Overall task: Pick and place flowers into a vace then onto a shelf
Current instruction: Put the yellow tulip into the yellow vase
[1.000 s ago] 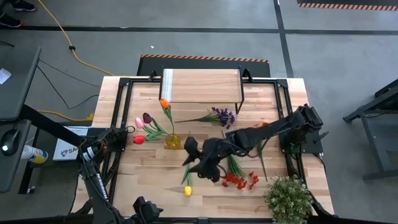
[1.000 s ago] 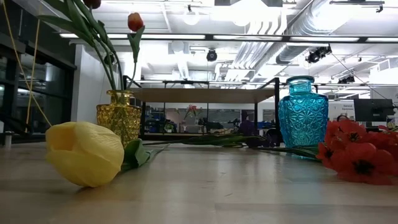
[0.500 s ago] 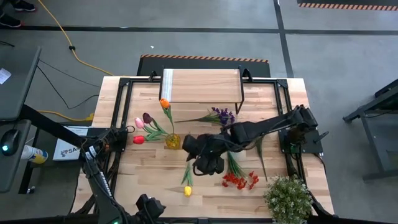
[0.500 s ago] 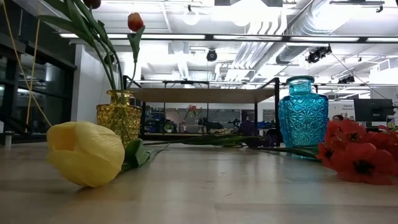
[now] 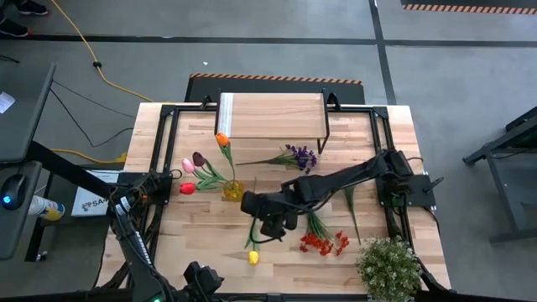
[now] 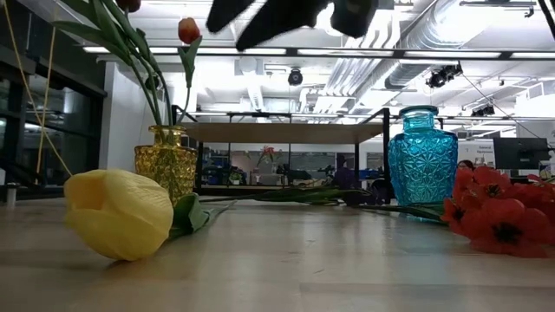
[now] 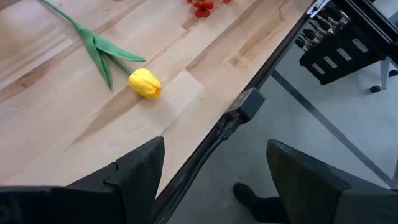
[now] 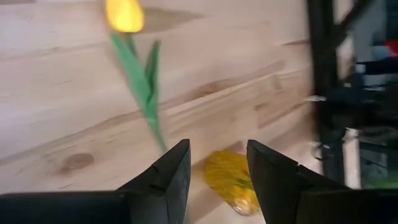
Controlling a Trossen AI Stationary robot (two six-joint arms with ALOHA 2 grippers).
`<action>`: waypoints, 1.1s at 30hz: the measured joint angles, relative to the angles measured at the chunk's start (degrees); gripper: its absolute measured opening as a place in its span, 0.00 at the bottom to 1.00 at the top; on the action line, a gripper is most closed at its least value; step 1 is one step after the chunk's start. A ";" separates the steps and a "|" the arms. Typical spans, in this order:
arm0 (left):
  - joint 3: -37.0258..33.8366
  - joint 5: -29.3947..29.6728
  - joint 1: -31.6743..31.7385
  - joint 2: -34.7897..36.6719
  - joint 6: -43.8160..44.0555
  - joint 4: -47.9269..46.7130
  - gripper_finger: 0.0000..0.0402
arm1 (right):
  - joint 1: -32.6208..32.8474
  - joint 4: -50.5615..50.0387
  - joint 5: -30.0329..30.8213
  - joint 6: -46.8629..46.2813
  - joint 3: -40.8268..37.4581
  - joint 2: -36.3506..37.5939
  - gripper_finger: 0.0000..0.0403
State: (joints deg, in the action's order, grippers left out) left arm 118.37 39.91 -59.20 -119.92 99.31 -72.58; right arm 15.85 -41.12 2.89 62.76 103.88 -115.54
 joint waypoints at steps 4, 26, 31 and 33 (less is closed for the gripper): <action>0.00 0.01 0.00 0.00 0.00 -0.10 0.79 | 0.01 -0.33 -0.99 0.33 0.02 -2.14 0.37; 0.00 -0.03 0.00 0.00 -0.03 -1.11 0.79 | -0.96 2.69 -0.44 3.31 -0.02 -10.54 0.33; 0.00 -0.02 0.00 0.00 -0.02 -1.07 0.79 | -1.65 4.00 -1.35 2.75 -0.02 -10.69 0.33; 0.00 -0.01 0.00 0.00 -0.02 -1.04 0.79 | -1.76 4.79 -1.63 1.82 -0.02 -10.69 0.32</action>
State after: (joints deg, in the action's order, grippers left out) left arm 118.37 39.90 -59.20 -119.92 99.29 -73.62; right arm 14.09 -36.33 1.26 64.59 103.85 -126.23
